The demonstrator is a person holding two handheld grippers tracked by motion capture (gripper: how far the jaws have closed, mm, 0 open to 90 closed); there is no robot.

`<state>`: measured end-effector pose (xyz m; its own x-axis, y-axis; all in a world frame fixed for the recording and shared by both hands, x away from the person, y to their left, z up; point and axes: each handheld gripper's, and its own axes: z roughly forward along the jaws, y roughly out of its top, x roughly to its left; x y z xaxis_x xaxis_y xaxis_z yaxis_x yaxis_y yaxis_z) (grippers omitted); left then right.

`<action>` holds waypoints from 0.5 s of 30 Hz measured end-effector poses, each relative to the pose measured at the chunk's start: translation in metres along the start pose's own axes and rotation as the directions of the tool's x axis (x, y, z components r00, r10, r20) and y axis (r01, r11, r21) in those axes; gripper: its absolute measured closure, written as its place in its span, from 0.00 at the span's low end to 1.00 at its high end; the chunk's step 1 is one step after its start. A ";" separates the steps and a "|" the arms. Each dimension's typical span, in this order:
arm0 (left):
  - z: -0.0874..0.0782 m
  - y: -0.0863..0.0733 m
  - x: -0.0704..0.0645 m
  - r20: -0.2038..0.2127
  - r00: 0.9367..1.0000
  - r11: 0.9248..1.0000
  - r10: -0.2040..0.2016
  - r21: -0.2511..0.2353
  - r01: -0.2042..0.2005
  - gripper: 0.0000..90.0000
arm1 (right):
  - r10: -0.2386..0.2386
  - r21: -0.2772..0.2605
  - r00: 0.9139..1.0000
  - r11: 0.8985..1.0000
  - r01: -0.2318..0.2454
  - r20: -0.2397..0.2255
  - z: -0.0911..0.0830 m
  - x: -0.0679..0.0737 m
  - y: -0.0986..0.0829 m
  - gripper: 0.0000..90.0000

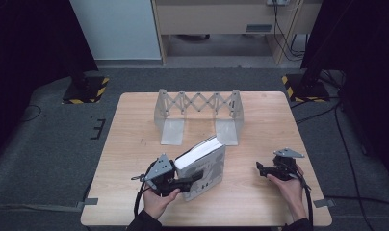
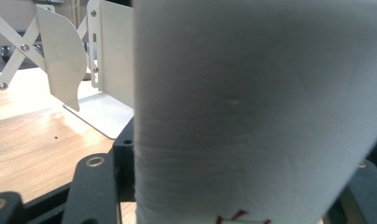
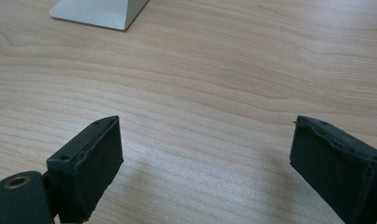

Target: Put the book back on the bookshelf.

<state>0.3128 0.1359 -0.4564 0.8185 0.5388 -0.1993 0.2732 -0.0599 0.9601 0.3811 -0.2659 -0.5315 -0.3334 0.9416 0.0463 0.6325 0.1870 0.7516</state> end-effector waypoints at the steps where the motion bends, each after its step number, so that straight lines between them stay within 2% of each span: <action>1: -0.001 0.001 0.000 -0.001 1.000 1.000 0.002 -0.004 -0.002 0.41 | -0.005 0.003 1.000 1.000 0.005 0.001 0.001 0.000 0.000 0.10; 7: -0.002 0.011 -0.005 -0.023 0.999 1.000 0.027 -0.014 -0.027 0.39 | -0.015 0.044 1.000 0.999 0.015 0.007 0.006 0.000 -0.004 0.09; 10: -0.002 0.015 -0.007 -0.037 0.999 0.999 0.040 -0.002 -0.040 0.39 | -0.023 0.043 1.000 0.999 0.022 0.011 0.007 0.000 -0.003 0.09; 15: 0.000 0.027 -0.010 -0.054 0.997 0.998 0.047 -0.031 -0.049 0.39 | -0.032 0.049 0.999 0.998 0.031 0.022 0.007 0.002 -0.003 0.08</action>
<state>0.3121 0.1291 -0.4282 0.8018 0.5803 -0.1430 0.2172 -0.0602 0.9743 0.3834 -0.2621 -0.5387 -0.3376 0.9413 0.0077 0.6558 0.2293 0.7193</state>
